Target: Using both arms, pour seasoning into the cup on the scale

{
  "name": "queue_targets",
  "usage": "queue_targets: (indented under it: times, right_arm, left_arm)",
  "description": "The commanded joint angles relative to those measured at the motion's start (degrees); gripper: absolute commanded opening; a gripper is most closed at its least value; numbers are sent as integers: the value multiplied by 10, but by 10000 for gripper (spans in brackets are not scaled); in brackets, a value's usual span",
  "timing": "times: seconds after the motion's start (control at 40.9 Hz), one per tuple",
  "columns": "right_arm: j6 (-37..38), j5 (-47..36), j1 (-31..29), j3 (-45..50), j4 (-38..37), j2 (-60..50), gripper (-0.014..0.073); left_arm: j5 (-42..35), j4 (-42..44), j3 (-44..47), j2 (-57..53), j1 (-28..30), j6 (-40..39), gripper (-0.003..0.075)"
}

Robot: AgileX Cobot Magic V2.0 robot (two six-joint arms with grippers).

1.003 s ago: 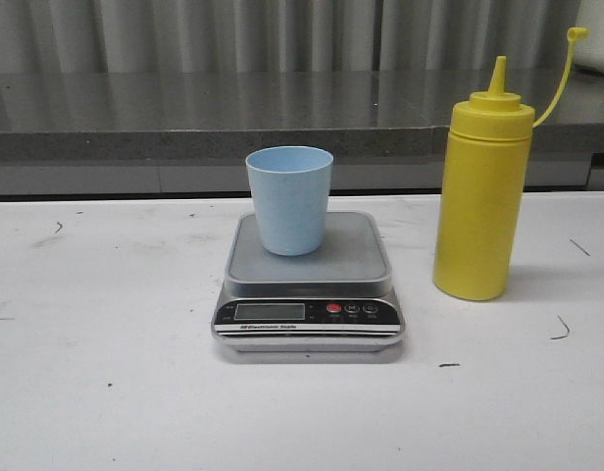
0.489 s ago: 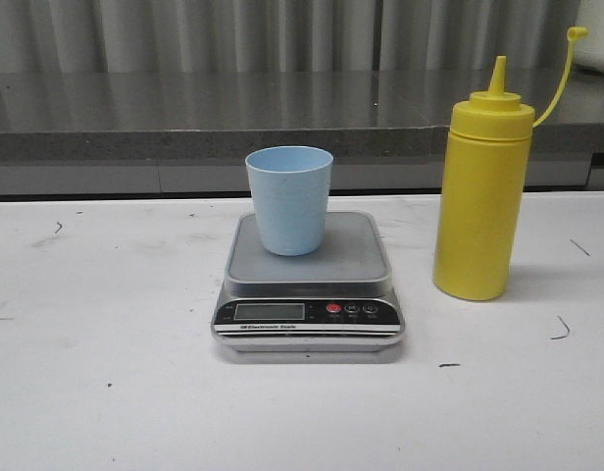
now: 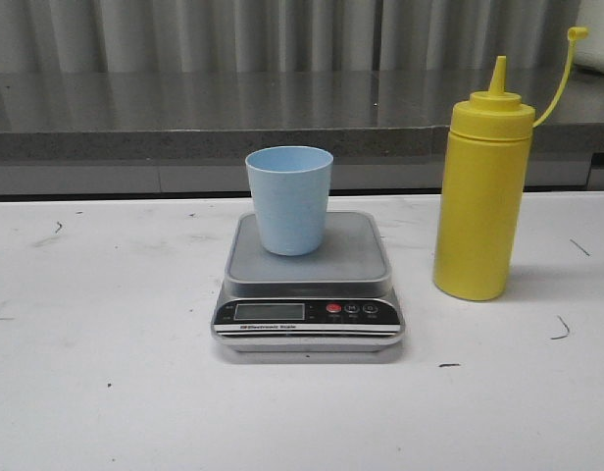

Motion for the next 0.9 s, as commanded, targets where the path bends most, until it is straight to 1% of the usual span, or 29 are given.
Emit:
queue_targets:
  times: [0.0, 0.147, 0.342, 0.44, 0.465, 0.611, 0.758, 0.881]
  right_arm:
    - [-10, -3, 27, -43, -6, 31, 664]
    - [-10, -58, 33, -57, 0, 62, 664]
    - [-10, -195, 33, -32, 73, 89, 664]
    - [-14, -301, 33, 16, 79, 99, 664]
    - [-14, -317, 33, 29, 79, 102, 664]
    - [-14, -517, 33, 138, 81, 126, 664]
    - [-14, -642, 39, 205, 80, 171, 664]
    - [-14, -718, 56, 224, 75, 220, 664]
  left_arm:
    - [-37, 1, -13, 1, 2, -6, 356]
    - [-37, 1, -13, 1, 2, -6, 356]
    - [-37, 1, -13, 1, 2, -6, 356]
    - [-37, 1, -13, 1, 2, -6, 356]
    - [-37, 1, -13, 1, 2, -6, 356]
    - [-37, 1, -13, 1, 2, -6, 356]
    - [-37, 1, -13, 1, 2, -6, 356]
    - [-37, 1, -13, 1, 2, -6, 356]
